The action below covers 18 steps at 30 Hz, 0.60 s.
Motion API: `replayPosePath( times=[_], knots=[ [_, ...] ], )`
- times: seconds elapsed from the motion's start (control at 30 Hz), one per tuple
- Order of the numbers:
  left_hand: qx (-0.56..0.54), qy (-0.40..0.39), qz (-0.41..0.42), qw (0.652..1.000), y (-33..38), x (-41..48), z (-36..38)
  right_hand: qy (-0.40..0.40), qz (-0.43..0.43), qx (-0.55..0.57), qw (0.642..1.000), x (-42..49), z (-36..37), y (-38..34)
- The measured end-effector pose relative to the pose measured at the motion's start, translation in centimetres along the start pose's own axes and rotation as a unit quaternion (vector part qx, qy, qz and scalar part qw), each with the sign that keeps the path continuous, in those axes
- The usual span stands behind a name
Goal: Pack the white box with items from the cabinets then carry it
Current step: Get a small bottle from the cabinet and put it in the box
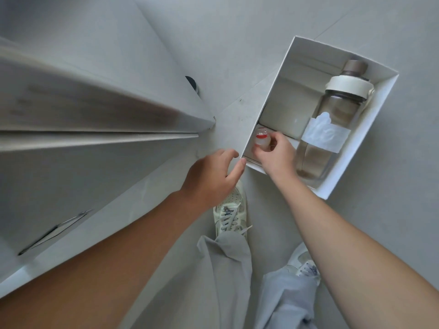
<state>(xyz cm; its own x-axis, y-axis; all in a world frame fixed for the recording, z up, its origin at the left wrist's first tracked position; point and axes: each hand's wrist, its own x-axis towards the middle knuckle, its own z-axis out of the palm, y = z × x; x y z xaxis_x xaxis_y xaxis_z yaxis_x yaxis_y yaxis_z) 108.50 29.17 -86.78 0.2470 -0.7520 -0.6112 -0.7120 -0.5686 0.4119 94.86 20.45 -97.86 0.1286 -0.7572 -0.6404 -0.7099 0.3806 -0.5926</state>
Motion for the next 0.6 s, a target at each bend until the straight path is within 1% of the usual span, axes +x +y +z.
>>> replayPosePath(
  times=[0.17, 0.27, 0.33, 0.5, 0.6],
  knots=[
    [-0.001, -0.001, 0.003, 1.000, -0.3, -0.2, 0.4, 0.015, -0.064, -0.124, 0.990, 0.2, 0.0, 0.9],
    [-0.013, 0.008, 0.006, 1.000, -0.3, -0.2, 0.7, -0.021, -0.074, -0.157, 0.985, 0.7, -0.6, 1.0],
    [-0.024, 0.014, 0.003, 1.000, -0.2, -0.1, 0.8, -0.042, -0.074, -0.156, 0.984, 0.8, -1.0, 1.1],
    [-0.041, 0.019, -0.005, 0.999, 0.1, -0.2, 1.1, -0.049, -0.103, -0.116, 0.987, -0.2, -1.9, 1.1],
    [-0.041, 0.021, -0.004, 0.999, 0.2, -0.2, 1.1, -0.087, -0.134, -0.140, 0.977, -0.5, -2.3, 1.6]
  ],
)
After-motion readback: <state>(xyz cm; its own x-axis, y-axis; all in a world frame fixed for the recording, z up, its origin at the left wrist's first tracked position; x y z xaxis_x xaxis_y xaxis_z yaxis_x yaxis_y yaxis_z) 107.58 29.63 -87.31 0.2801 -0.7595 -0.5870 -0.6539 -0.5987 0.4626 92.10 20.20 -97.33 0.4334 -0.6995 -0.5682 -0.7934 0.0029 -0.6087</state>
